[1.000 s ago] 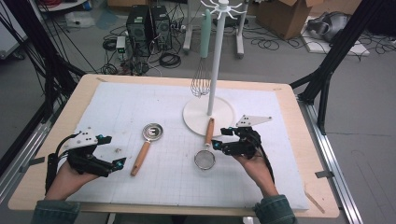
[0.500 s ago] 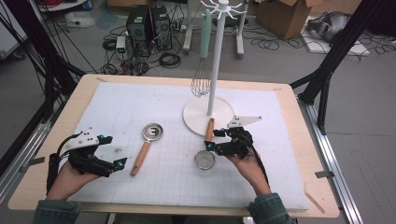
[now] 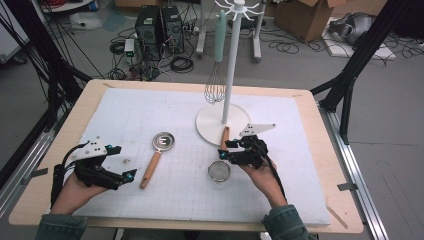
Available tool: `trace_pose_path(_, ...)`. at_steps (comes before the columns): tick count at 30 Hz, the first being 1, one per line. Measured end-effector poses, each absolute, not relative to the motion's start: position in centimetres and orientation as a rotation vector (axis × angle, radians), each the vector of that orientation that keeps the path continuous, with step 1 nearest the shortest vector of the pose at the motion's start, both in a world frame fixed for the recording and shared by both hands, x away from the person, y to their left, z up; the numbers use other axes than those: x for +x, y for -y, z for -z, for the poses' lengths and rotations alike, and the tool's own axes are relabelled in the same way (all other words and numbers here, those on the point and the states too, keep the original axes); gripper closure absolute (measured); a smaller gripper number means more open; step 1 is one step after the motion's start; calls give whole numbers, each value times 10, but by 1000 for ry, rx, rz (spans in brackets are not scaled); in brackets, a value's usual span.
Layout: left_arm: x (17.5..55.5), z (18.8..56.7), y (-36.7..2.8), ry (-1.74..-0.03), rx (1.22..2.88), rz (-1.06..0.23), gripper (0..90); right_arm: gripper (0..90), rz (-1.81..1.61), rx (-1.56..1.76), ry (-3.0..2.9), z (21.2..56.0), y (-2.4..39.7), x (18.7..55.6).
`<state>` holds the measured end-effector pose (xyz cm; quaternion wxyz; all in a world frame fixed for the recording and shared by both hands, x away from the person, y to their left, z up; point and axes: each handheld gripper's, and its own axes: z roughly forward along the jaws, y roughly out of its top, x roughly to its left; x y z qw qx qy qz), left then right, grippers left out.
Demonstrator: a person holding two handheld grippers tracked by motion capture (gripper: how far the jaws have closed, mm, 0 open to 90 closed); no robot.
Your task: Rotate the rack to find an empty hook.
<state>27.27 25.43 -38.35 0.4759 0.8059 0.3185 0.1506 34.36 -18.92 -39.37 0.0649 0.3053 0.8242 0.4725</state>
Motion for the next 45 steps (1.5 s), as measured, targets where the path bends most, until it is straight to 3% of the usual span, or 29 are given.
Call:
trace_pose_path(6,273,384,-255,-784,1959,-366,18,721,-1394,883,-2553,398,179,346)
trace_pose_path(21,273,383,-256,-780,1962,-368,17,873,-1367,870,-2616,408,166,352)
trace_pose_path(45,273,383,-258,-784,1953,-367,18,893,-1304,835,-2679,417,147,355)
